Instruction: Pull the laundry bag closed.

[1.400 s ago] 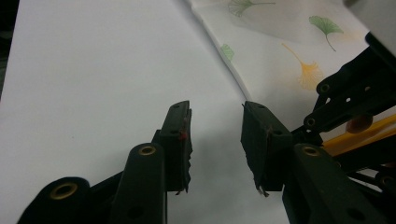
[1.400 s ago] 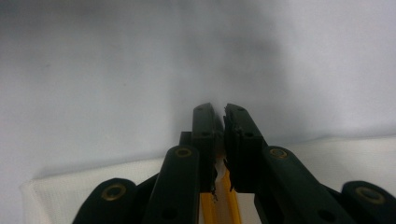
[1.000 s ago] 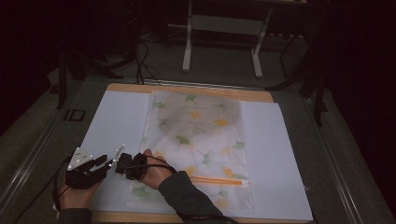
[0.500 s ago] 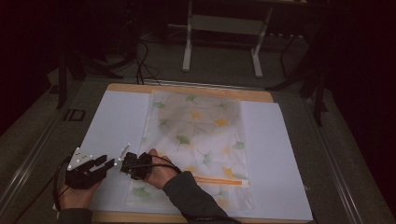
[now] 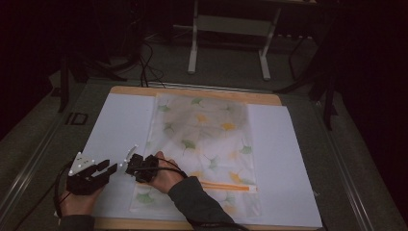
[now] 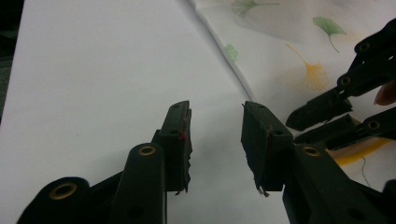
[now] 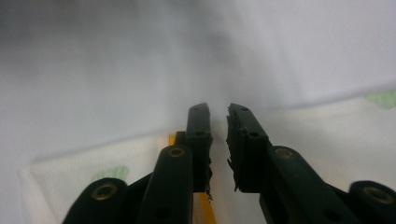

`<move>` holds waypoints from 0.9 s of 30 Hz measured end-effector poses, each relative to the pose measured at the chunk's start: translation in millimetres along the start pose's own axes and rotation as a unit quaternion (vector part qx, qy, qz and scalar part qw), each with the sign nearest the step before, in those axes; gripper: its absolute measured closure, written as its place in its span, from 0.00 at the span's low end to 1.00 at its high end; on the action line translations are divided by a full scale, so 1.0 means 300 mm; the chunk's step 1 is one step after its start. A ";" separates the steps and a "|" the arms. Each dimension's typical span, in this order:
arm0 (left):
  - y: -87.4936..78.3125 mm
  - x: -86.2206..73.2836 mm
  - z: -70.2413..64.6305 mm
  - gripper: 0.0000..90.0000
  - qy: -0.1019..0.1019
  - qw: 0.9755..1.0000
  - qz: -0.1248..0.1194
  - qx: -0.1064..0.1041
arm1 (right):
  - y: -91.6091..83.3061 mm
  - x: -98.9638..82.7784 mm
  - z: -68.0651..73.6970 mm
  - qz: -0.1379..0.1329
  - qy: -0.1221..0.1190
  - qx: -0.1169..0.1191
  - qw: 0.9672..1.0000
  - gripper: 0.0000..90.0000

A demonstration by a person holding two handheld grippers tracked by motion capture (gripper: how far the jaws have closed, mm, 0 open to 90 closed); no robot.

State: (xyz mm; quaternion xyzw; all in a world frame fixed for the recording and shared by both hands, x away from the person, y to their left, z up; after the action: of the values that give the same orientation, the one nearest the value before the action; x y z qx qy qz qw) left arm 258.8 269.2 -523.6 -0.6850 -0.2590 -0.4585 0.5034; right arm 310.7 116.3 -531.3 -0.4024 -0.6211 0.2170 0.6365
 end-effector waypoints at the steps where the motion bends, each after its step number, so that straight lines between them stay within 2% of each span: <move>1: -0.001 0.000 0.001 0.70 0.000 1.000 -0.001 0.000 | -0.001 0.007 0.001 -0.005 0.001 0.000 1.000 0.86; 8: -0.003 0.000 0.003 0.70 -0.003 1.000 -0.002 0.000 | 0.030 0.028 0.017 -0.007 -0.002 -0.001 1.000 0.81; 14: -0.003 0.001 0.002 0.70 -0.002 1.000 -0.002 0.001 | 0.057 0.016 0.017 0.010 -0.011 -0.008 1.000 0.80; 19: -0.002 0.000 0.002 0.70 -0.003 1.000 -0.002 0.001 | 0.039 0.001 0.002 0.013 -0.005 -0.013 1.000 0.80; 27: -0.001 0.000 0.001 0.70 -0.002 1.000 -0.001 0.001 | 0.010 -0.016 -0.002 0.030 -0.008 0.001 1.000 0.80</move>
State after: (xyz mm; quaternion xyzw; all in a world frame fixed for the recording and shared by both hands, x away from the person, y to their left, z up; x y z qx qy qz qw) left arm 258.5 269.5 -523.4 -0.6850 -0.2609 -0.4576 0.5033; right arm 311.3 114.3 -536.5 -0.4180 -0.6138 0.2398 0.6253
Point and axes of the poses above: each handheld gripper's, and its own axes: y roughly forward along the jaws, x roughly out of its top, z roughly to its left, the point moved 4 cm from there along y, roughly forward along the jaws, and after that the axes turned 8 degrees about -z, right-handed, at the moved point
